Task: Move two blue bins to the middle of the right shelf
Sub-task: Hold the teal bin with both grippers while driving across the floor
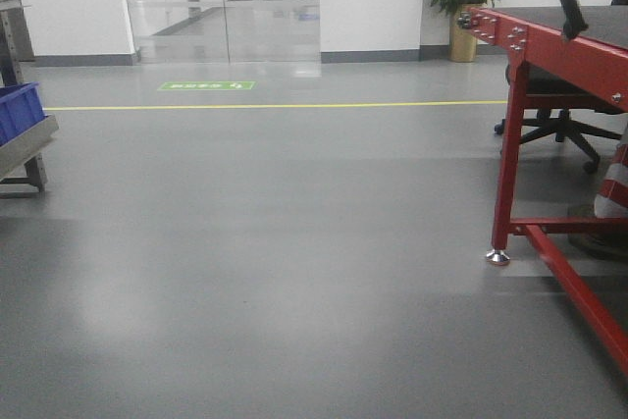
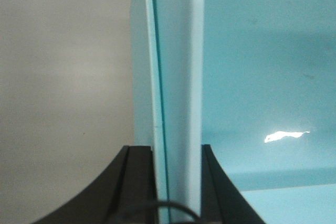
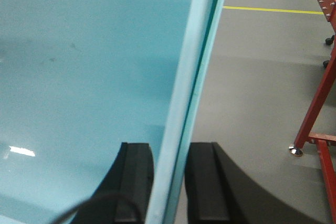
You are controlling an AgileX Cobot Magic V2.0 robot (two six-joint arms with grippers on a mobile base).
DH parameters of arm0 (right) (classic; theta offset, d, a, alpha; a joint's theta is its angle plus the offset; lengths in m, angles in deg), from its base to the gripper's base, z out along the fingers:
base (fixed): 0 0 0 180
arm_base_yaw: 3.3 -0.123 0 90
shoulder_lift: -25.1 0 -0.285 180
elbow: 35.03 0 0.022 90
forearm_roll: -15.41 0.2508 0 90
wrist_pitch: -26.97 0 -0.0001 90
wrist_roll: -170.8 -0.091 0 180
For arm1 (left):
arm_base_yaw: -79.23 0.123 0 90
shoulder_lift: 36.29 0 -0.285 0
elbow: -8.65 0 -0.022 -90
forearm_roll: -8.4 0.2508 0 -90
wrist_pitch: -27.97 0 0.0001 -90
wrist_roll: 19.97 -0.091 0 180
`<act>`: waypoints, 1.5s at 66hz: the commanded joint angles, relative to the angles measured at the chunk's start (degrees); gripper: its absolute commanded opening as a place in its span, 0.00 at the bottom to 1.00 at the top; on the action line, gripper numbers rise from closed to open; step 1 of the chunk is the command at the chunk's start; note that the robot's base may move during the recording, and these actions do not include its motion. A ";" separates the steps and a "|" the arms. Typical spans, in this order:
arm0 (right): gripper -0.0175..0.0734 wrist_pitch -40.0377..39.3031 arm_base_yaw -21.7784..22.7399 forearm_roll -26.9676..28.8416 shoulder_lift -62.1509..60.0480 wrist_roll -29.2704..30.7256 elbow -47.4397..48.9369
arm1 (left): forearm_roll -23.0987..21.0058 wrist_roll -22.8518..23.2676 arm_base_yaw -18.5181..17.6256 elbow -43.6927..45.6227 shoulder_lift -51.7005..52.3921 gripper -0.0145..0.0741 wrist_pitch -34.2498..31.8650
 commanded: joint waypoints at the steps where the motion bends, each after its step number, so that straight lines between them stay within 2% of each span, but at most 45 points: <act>1: 0.02 -4.87 -0.42 0.43 -0.76 0.97 0.14 | -5.48 0.26 -0.59 1.26 0.92 0.04 -6.05; 99: 0.02 -6.08 -0.42 0.43 -0.76 0.97 0.14 | -5.37 0.26 -0.59 1.26 0.92 0.04 -6.19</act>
